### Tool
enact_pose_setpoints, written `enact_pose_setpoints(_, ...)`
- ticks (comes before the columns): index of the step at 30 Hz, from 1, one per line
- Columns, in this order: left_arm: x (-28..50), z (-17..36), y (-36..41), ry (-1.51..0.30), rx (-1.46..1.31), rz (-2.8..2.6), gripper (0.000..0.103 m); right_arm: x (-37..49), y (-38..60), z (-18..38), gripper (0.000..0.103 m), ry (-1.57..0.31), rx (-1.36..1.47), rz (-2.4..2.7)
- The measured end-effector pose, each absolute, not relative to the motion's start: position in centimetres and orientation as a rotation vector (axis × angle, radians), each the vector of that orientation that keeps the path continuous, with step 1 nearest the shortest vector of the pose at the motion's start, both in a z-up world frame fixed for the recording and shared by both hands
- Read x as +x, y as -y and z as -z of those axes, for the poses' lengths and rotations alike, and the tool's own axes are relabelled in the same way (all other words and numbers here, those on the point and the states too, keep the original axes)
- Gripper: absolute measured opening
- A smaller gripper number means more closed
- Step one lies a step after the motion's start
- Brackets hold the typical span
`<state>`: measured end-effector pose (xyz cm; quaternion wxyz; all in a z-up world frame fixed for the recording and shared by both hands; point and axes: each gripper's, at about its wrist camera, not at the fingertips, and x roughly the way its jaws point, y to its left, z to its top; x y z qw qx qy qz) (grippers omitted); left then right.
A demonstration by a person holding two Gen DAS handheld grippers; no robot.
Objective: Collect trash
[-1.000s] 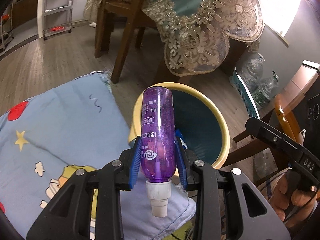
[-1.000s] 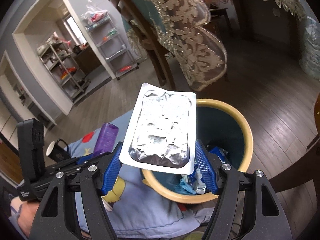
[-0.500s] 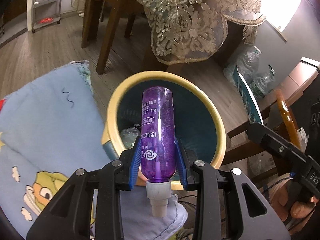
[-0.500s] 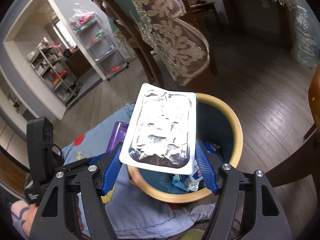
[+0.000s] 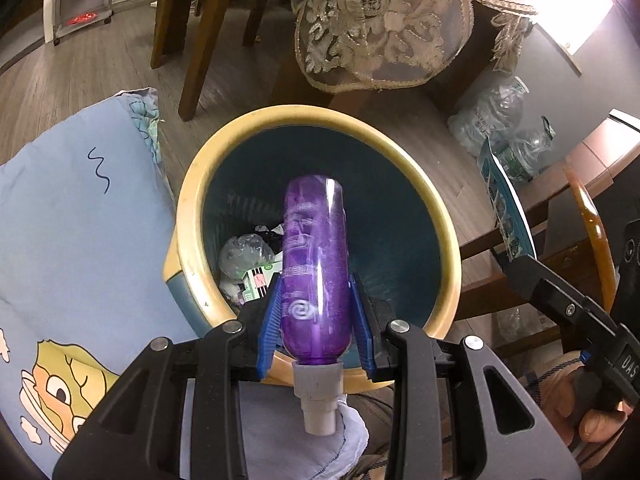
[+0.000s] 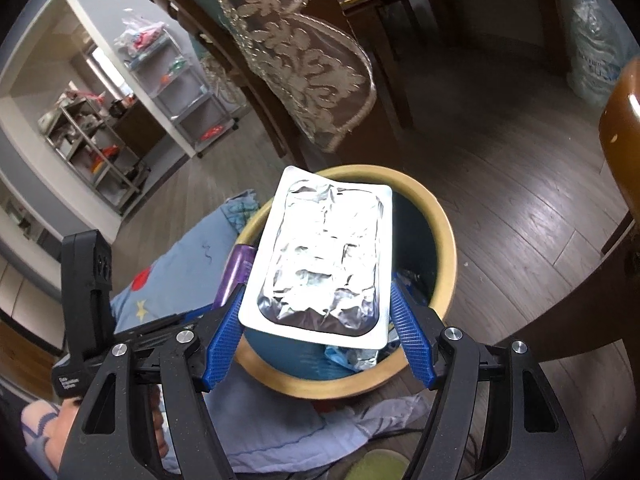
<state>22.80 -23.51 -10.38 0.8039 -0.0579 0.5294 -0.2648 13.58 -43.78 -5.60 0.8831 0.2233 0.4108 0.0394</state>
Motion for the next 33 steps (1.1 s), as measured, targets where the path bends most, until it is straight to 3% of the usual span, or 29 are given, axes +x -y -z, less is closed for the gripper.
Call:
enact_pose_setpoints(14,22.8,8.5,20.4,-1.070,-0.115,0.492,0.078,14.9,41.7,7.0,0.071,-0.901,0.378,-0.104)
enact_pose_setpoints(33,19.6,3.2,16.0,-0.916,-0.128,0.474,0.097,15.9,38.8,7.7,0.077,-0.963,0.267,-0.107)
